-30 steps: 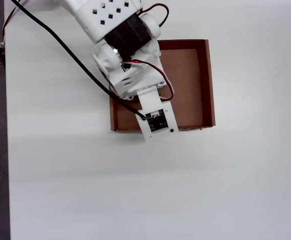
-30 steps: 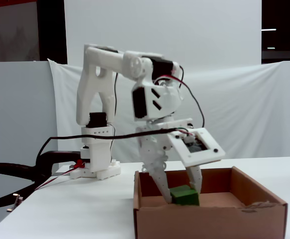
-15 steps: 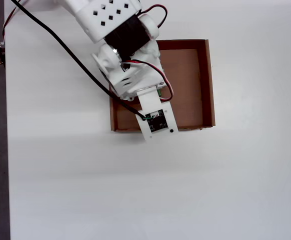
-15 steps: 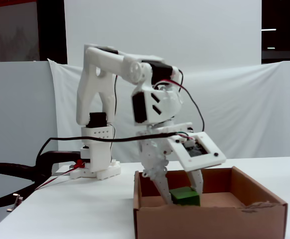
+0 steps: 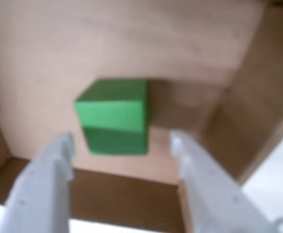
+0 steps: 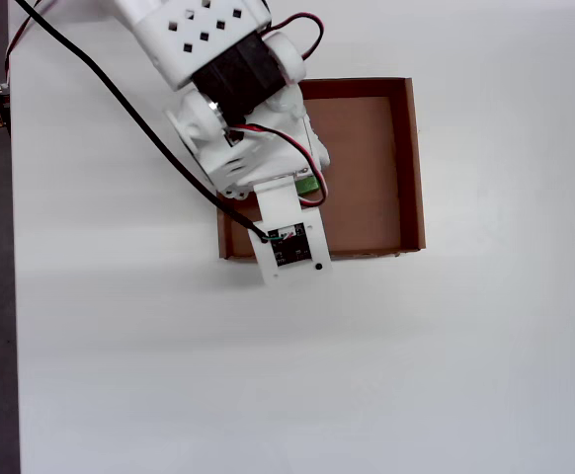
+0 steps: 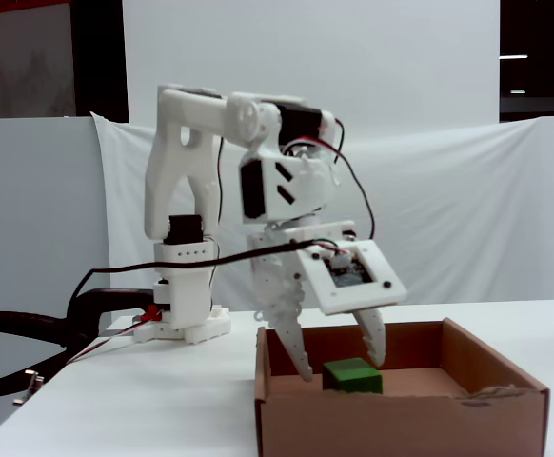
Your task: Grasp a green cube and put it in a box.
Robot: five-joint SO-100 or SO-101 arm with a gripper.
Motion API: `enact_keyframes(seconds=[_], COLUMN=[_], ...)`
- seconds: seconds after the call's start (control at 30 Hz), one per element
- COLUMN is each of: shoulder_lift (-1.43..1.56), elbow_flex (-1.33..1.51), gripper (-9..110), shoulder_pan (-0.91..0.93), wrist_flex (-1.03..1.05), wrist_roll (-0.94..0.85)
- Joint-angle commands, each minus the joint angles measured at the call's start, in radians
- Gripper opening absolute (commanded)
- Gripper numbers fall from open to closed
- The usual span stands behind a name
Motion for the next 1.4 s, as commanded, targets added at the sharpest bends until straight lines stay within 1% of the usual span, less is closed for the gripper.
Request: enact_keyframes(seconds=[0.0,0.37,0.57,0.7,0.83,1.2,1.37], shoulder_lift=[0.078,0.189,0.291,0.377,0.456,0.669,0.833], elbow_flex=[-0.072,-0.114,-0.064,-0.008,0.051,0.365,0.558], gripper=[28,27,25,21,13,13,13], shoulder_pan=[0.023,0.127,0.212,0.267,0.311,0.397,0.436], wrist_flex=[0.026,0.123,0.173,0.178,0.190,0.199,0.179], wrist_roll=[0.006,0.009,0.003,-0.009,-0.017,-0.011,-0.017])
